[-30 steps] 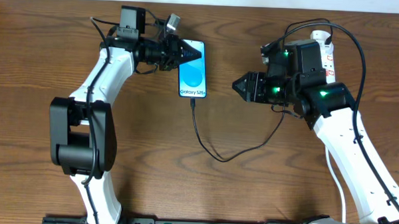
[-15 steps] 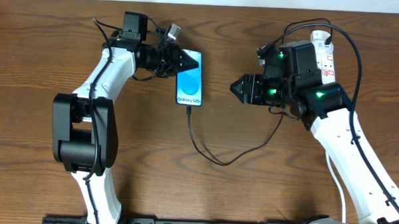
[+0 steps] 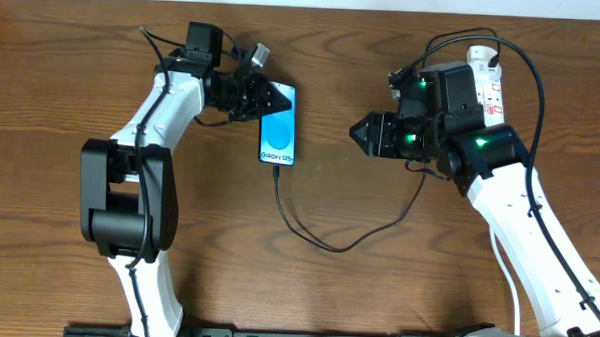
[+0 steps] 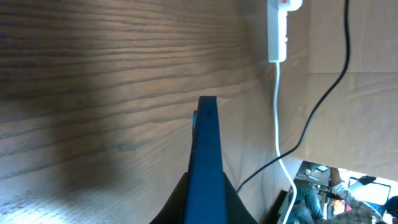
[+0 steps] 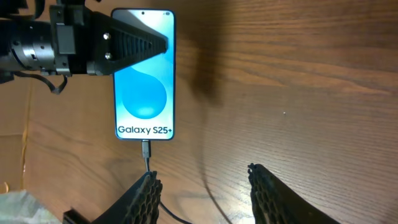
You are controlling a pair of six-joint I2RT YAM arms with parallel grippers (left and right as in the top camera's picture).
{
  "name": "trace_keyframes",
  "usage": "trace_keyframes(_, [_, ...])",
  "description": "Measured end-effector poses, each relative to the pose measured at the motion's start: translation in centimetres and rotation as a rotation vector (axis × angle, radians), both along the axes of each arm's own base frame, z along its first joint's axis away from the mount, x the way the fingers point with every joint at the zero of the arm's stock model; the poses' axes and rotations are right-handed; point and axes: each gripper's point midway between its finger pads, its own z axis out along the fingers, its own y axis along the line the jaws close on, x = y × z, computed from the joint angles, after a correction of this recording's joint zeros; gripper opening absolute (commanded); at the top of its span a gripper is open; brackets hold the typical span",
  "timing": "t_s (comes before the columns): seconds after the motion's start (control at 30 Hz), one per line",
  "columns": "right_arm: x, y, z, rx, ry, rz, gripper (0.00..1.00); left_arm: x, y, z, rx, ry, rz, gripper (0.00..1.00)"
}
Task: Plug charger to phone and switch on socket
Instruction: 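Lower the plugged phone flat onto the table with the left gripper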
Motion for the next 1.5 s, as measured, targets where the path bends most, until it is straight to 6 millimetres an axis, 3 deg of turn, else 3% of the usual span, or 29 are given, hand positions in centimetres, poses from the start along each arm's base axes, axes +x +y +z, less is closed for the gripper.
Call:
trace_keyframes(0.3, [0.1,-0.4,-0.2,-0.021,-0.001,-0.016,0.45,0.3,0.9,-3.1,0.072,0.026,0.014,0.07])
trace_keyframes(0.57, [0.3,-0.6,-0.3,-0.033,-0.003,-0.031,0.42,1.2,2.7,-4.6,0.156,0.022,0.063,0.07])
trace_keyframes(0.87, [0.5,-1.0,-0.5,-0.047,0.001,-0.059,0.42,0.9,3.0,-9.2,0.194,0.092,0.058,0.07])
trace_keyframes(1.33, [0.5,-1.2,-0.5,-0.051,0.003,-0.069,0.43,1.1,3.2,-9.5,0.21,0.087,0.064,0.08])
trace_keyframes(1.5, [0.5,-1.2,-0.5,-0.051,0.003,-0.069,0.44,1.2,3.6,-9.8,0.235,0.081,0.069,0.17])
